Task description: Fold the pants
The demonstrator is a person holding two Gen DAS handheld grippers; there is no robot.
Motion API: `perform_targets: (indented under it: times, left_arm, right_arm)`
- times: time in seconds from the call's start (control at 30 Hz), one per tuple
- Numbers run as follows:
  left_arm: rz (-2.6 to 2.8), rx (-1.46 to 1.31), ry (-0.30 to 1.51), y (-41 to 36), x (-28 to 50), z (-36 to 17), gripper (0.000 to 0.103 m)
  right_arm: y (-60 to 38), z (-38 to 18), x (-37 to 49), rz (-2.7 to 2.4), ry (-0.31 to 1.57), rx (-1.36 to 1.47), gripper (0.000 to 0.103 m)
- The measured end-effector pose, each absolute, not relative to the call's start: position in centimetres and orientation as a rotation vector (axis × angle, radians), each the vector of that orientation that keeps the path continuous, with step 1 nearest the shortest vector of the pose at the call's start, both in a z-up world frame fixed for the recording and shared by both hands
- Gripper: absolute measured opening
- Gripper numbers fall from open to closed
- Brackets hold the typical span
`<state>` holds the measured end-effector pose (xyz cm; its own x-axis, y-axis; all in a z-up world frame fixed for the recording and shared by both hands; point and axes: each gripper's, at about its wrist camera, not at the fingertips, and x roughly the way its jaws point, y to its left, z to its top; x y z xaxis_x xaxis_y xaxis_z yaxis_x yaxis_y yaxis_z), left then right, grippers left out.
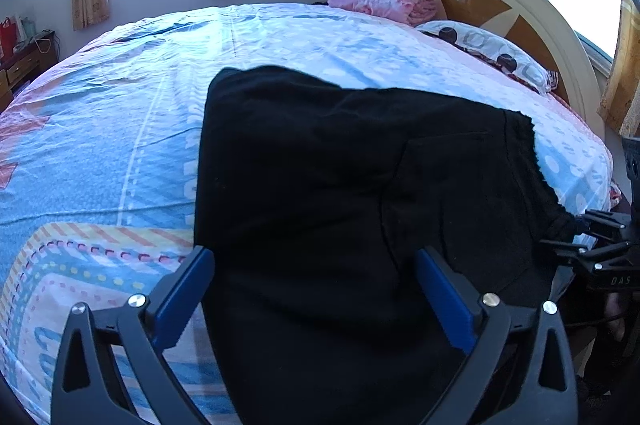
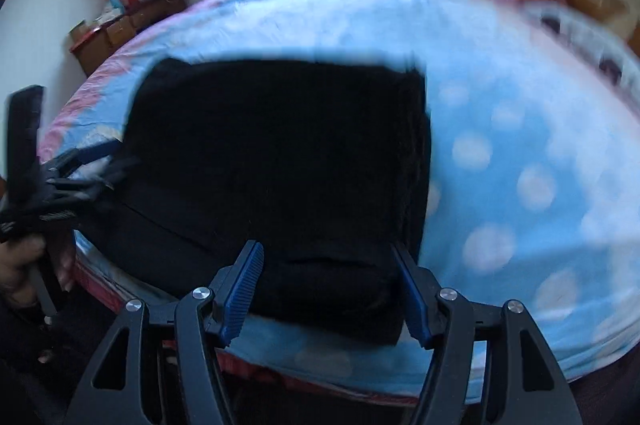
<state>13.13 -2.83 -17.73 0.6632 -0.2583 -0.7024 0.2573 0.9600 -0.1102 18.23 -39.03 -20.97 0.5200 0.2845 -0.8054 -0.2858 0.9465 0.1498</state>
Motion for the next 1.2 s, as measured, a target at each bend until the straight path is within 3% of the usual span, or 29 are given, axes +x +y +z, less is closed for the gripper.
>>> perform_targets:
  times: [0.17, 0.37, 0.4, 0.43, 0.47, 0.53, 0.7, 0.73, 0.77, 0.8, 0.83, 1.0, 1.03, 1.07, 1.13, 1.2]
  left_arm:
    - [-0.286, -0.016, 0.784, -2.5, 12.8, -17.1, 0.102]
    - [-0.284, -0.053, 0.762, -1.8, 12.7, -16.4, 0.102]
    - [-0.286, -0.059, 0.768, -1.8, 12.8, -16.5, 0.102]
    - [-0.286, -0.063, 0.773, -1.8, 12.9, -16.6, 0.102]
    - [-0.287, -0.065, 0.779, -1.8, 13.0, -16.8, 0.103]
    - [-0.288, -0.066, 0.784, -1.9, 13.0, -16.9, 0.103]
    - [-0.294, -0.056, 0.769, -2.2, 12.7, -16.5, 0.103]
    - [-0.296, -0.058, 0.768, -2.1, 12.7, -16.4, 0.103]
    - [-0.295, -0.061, 0.769, -2.2, 12.7, -16.4, 0.103]
    - [-0.294, -0.062, 0.77, -2.1, 12.7, -16.5, 0.103]
    - [-0.294, -0.063, 0.773, -2.1, 12.7, -16.5, 0.103]
    - [-0.297, -0.067, 0.783, -2.1, 12.7, -16.7, 0.103]
    - [-0.297, -0.063, 0.782, -2.2, 12.7, -16.7, 0.103]
    - [-0.297, -0.058, 0.782, -2.3, 12.6, -16.7, 0.103]
    - [-0.297, -0.053, 0.784, -2.3, 12.7, -16.8, 0.103]
    - [-0.293, -0.053, 0.789, -2.2, 12.8, -17.1, 0.103]
  right_arm:
    - [-38.5, -20.1, 17.9, 0.34, 0.971, -0.062, 0.065]
    - [-40.7, -18.3, 15.5, 0.335, 0.937, 0.058, 0.062]
    - [-40.9, -18.7, 15.3, 0.33, 0.947, 0.059, 0.053]
    - [-40.9, -19.2, 15.2, 0.341, 0.961, 0.057, 0.032]
    - [-41.0, -19.5, 15.1, 0.332, 0.957, 0.059, 0.02]
    - [-41.3, -19.6, 15.1, 0.316, 0.94, 0.084, 0.01]
    - [-41.4, -19.0, 15.1, 0.323, 0.955, 0.088, 0.012]
    - [-41.7, -18.8, 15.0, 0.312, 0.943, 0.093, 0.026]
    - [-42.0, -18.6, 14.9, 0.319, 0.933, 0.116, 0.057]
    - [-42.5, -18.2, 14.7, 0.334, 0.904, 0.154, 0.068]
    - [-42.7, -18.0, 14.6, 0.338, 0.873, 0.167, 0.073]
    - [-42.2, -17.5, 15.4, 0.386, 0.842, 0.129, 0.073]
    - [-41.9, -17.8, 15.8, 0.412, 0.853, 0.127, 0.066]
    - [-41.5, -18.0, 16.1, 0.434, 0.864, 0.114, 0.05]
    - [-40.6, -18.5, 16.3, 0.448, 0.887, 0.054, 0.035]
    - [-40.1, -18.2, 15.6, 0.469, 0.882, -0.031, 0.031]
